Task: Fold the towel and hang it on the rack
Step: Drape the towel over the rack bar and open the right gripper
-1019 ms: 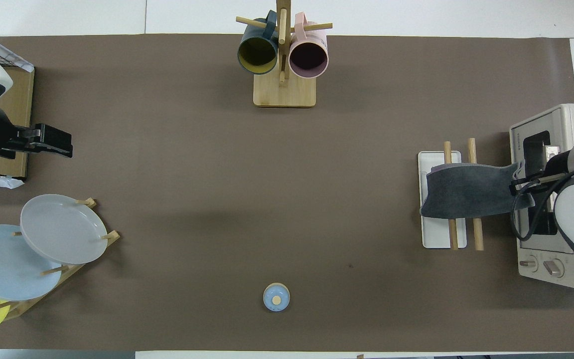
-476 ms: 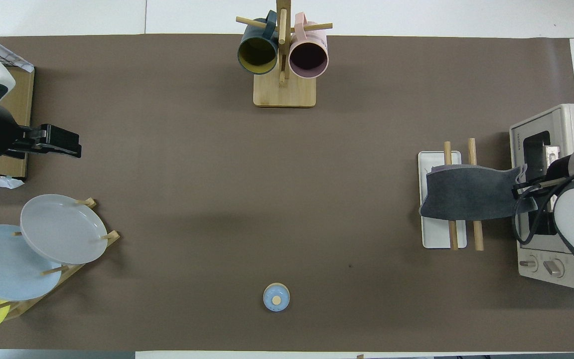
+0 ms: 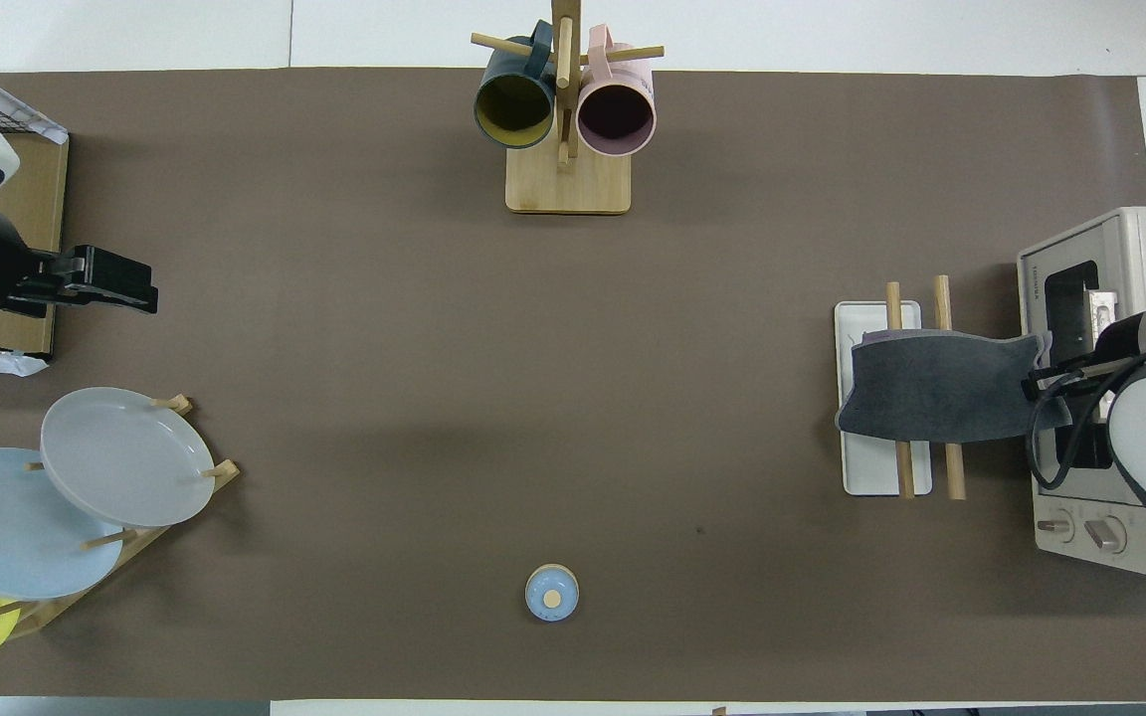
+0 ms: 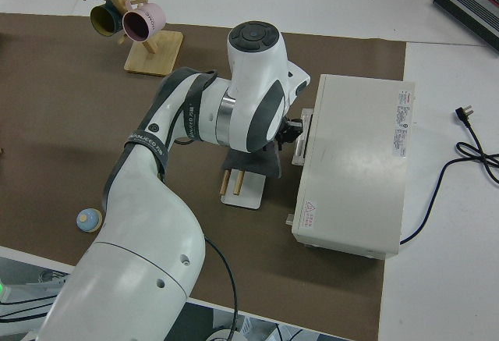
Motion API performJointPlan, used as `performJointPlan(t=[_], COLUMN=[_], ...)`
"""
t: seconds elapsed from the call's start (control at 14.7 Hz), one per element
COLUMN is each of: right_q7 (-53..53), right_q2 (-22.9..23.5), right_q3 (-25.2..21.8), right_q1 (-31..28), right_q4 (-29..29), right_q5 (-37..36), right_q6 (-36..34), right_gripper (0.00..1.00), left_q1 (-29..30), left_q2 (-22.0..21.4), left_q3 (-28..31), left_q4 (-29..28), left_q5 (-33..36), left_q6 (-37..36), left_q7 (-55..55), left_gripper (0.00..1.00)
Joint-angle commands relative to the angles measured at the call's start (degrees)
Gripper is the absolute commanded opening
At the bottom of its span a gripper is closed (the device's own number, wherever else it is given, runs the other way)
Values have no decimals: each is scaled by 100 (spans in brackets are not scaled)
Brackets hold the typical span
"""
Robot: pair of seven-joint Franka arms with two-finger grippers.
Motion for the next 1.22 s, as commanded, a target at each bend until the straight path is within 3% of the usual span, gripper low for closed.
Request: performJointPlan(t=[0.0,0.48,0.82,1.02,1.16], right_q7=[-92,441,734,777,795], right_q2=[-51,308,353,362,371], right_q3=[76,102,94,-536,-592], right_q1=[-17,264,335,1097,1100], right_q4=[198,1577,1623,1719,1737], right_q5=[-76,-94,-94,-181,-190], right_q6=[-20,-1135,-1180,-1259,-1294], right_gripper=[100,100,100,100,100], left_q1=[-68,-50,-42,-50,-42], left_q2=[-102,-120,-120,-120,-120], left_q3=[48,56,57,57,57], left_q4=[-52,-87,-87,-87,-87], left_q5=[161,187,187,187,187], left_q6=[-59,3,-6,11,11], left_q7=[87,26,17,17,8], left_gripper=[100,100,100,100,100])
